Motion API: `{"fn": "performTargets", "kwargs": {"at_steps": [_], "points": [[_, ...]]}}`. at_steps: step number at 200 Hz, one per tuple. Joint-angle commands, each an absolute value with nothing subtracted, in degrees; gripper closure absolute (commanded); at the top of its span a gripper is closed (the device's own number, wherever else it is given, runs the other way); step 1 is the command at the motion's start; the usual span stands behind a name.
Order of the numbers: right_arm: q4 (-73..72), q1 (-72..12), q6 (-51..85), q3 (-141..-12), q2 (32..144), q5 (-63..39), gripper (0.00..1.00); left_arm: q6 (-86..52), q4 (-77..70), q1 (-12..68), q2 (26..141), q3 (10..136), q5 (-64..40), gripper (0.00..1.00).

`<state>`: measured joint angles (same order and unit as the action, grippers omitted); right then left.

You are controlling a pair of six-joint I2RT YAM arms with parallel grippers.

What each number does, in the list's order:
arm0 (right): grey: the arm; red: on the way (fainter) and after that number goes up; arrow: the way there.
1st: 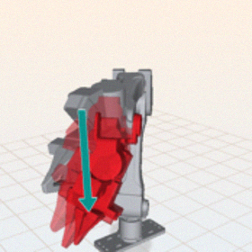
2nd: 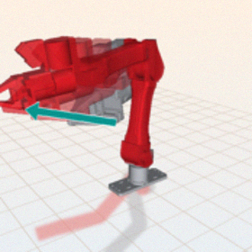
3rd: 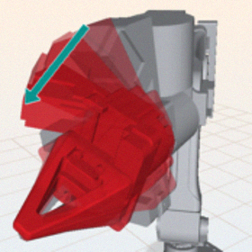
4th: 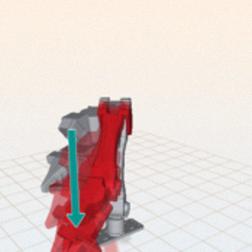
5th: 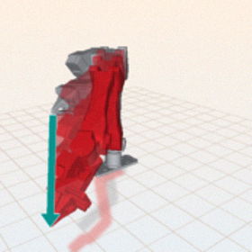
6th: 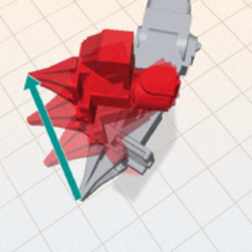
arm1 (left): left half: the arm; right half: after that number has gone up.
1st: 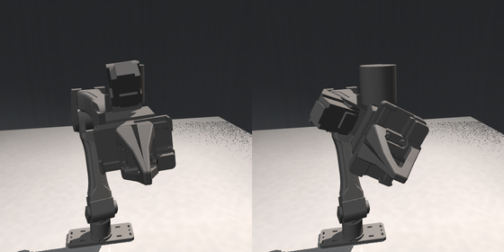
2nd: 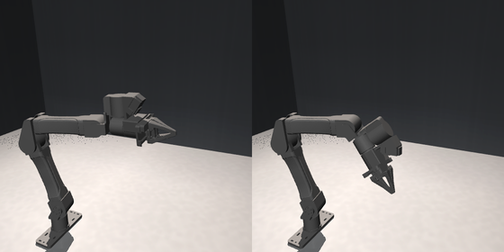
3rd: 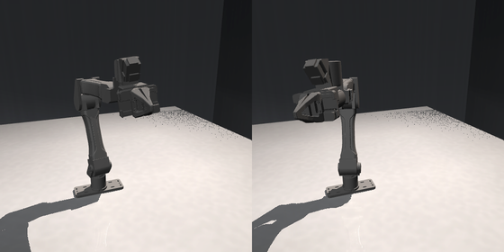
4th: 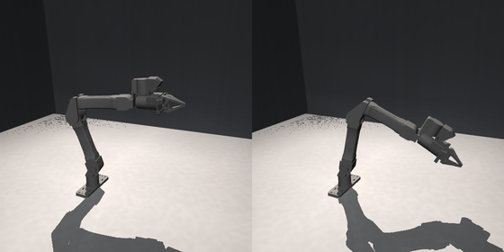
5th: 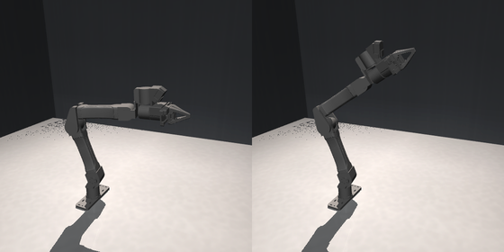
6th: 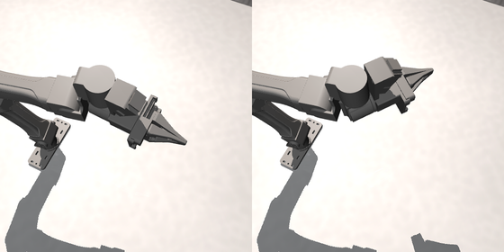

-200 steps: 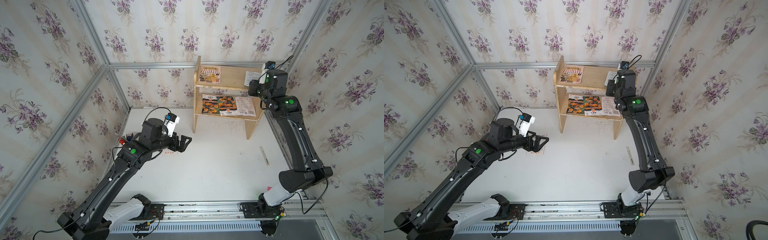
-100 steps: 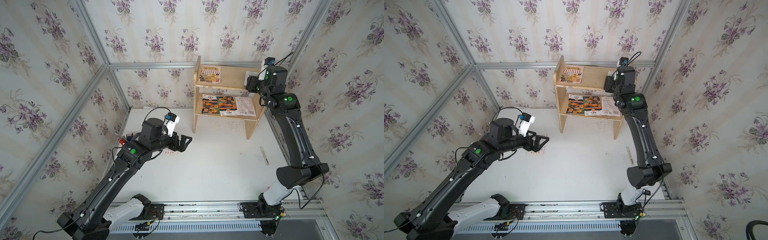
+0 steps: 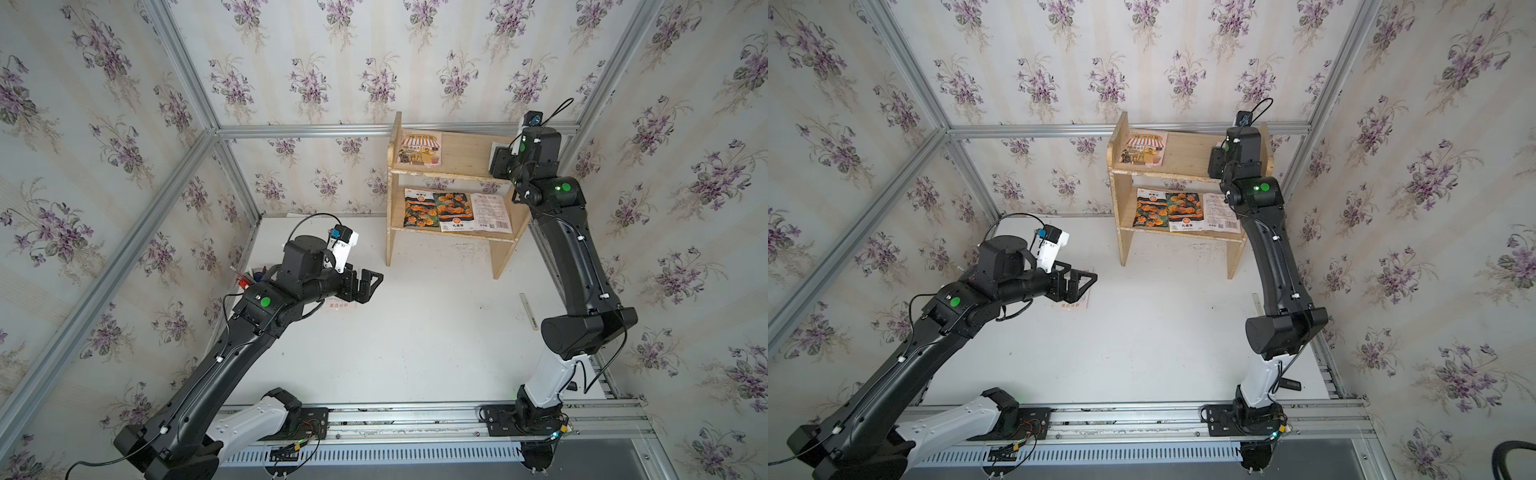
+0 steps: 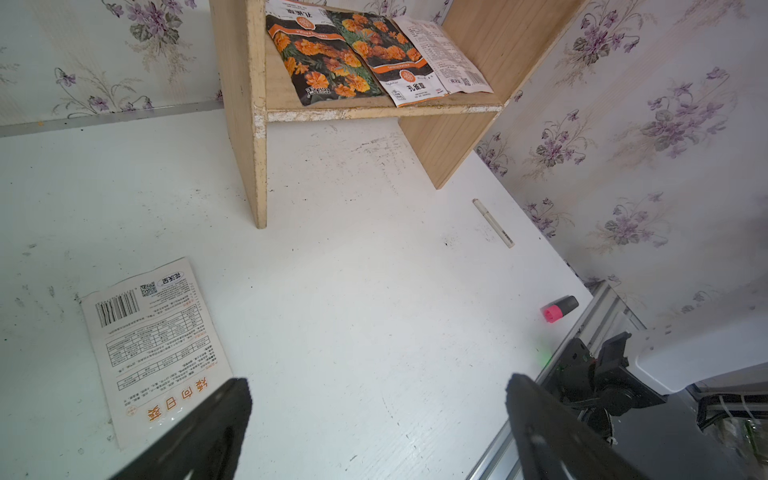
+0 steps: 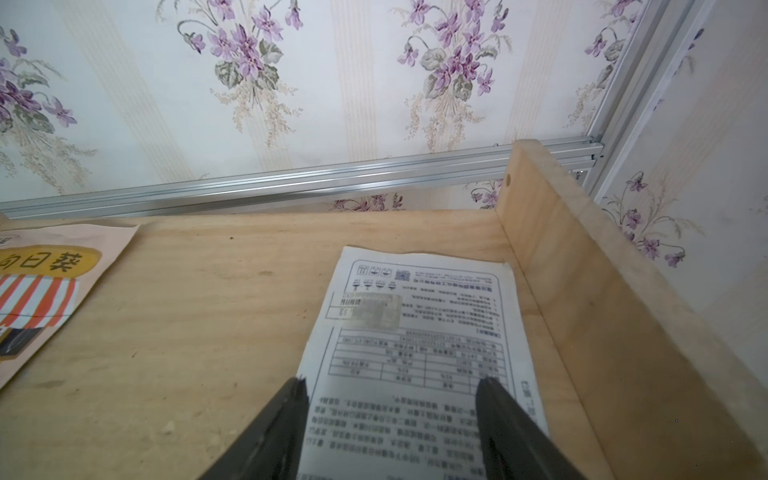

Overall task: Take the seed bag off the shelf
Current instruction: Pick up the seed packet from the shelf.

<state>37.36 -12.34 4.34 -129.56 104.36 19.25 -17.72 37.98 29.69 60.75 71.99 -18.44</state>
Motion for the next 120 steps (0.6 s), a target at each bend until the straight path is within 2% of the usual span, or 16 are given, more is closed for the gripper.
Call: {"fn": "performTargets", "kwargs": {"at_steps": [1,120], "points": [[39.5,-11.7,4.8,-129.8,104.6,19.1,0.32,-17.0,37.7,29.7,60.6,71.8,-18.6,0.0],[44.0,-11.2,4.4,-123.9,98.4,6.4,0.42,-16.2,37.0,29.7,58.9,70.8,-20.1,0.0]]}}
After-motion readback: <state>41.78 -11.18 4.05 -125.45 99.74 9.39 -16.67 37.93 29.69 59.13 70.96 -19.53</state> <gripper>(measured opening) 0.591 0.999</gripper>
